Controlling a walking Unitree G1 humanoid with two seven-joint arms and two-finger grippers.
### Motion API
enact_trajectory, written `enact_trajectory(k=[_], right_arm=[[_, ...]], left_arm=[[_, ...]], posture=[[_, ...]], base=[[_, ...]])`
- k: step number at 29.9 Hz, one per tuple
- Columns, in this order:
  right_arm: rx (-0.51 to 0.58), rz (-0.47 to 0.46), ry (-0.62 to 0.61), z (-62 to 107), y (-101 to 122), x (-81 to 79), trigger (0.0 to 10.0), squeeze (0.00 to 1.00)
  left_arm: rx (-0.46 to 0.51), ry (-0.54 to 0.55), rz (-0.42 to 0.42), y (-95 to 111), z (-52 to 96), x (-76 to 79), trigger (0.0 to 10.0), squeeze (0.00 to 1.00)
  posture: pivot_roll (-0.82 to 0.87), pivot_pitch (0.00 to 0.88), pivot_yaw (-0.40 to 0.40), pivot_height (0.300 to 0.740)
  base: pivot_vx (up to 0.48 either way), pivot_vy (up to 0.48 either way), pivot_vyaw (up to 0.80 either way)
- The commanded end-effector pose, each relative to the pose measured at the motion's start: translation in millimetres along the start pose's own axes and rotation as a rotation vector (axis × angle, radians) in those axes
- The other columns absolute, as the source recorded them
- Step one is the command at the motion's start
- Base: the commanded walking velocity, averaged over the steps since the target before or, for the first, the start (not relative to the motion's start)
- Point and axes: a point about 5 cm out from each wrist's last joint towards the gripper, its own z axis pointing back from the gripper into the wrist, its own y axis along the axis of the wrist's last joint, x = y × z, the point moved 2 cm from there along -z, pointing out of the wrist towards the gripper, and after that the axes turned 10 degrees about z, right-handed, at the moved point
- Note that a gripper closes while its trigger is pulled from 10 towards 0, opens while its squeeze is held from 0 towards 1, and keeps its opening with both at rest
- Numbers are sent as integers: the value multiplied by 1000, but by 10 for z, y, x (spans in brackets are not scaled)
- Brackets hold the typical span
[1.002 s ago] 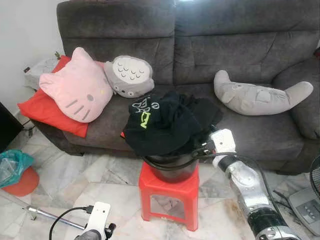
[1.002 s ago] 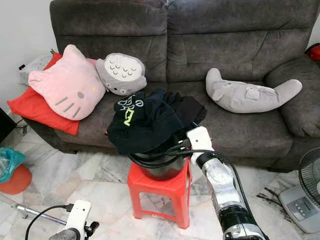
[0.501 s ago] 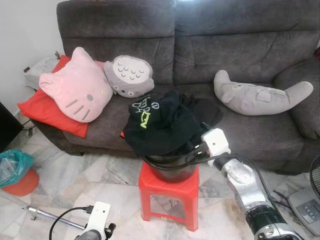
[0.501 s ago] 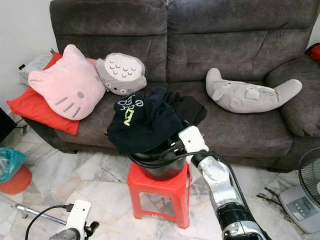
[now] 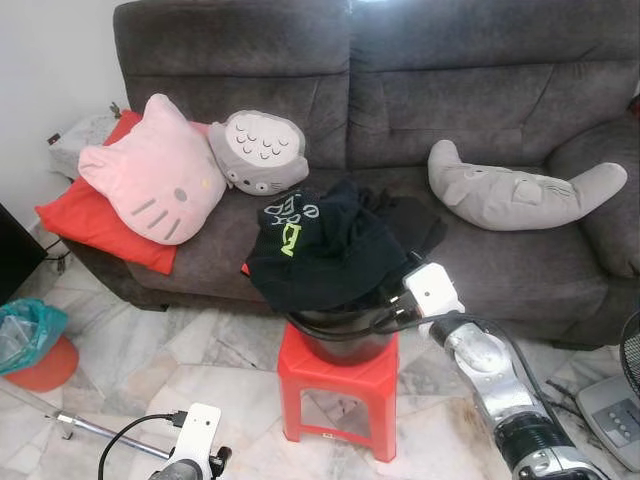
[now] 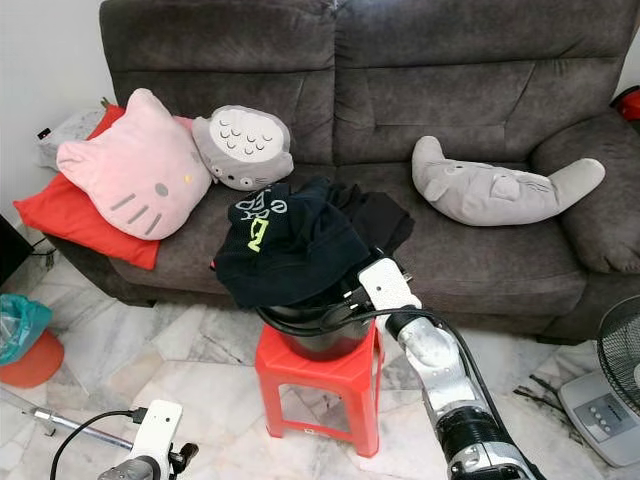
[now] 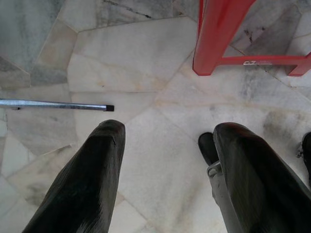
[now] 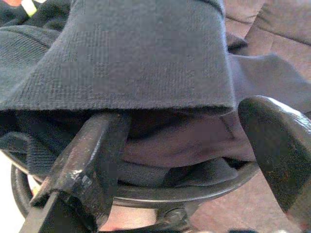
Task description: Hang hanger
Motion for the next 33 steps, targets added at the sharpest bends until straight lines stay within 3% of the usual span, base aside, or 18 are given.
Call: enact_trajectory(k=[1, 12, 18, 33], right_arm=[[34, 32, 2, -38, 80, 7, 10000, 0], [82, 131, -3, -105, 204, 131, 10000, 0], [96, 125, -28, -163, 273, 204, 10000, 0], [61, 87, -24, -121, 162, 88, 10000, 0]], left_arm=[[-8, 26, -18, -34, 16, -82, 10000, 0], [-4, 36, -17, -30, 19, -107, 10000, 0], [3, 31, -27, -7, 13, -94, 10000, 0], [2, 16, -47, -18, 14, -67, 10000, 0]], posture=[[-198, 0, 117, 740], [-196, 0, 117, 740], [-196, 0, 117, 740], [-189, 0, 115, 740]], base=[[0, 0, 0], [0, 0, 0], [0, 0, 0], [0, 0, 0]])
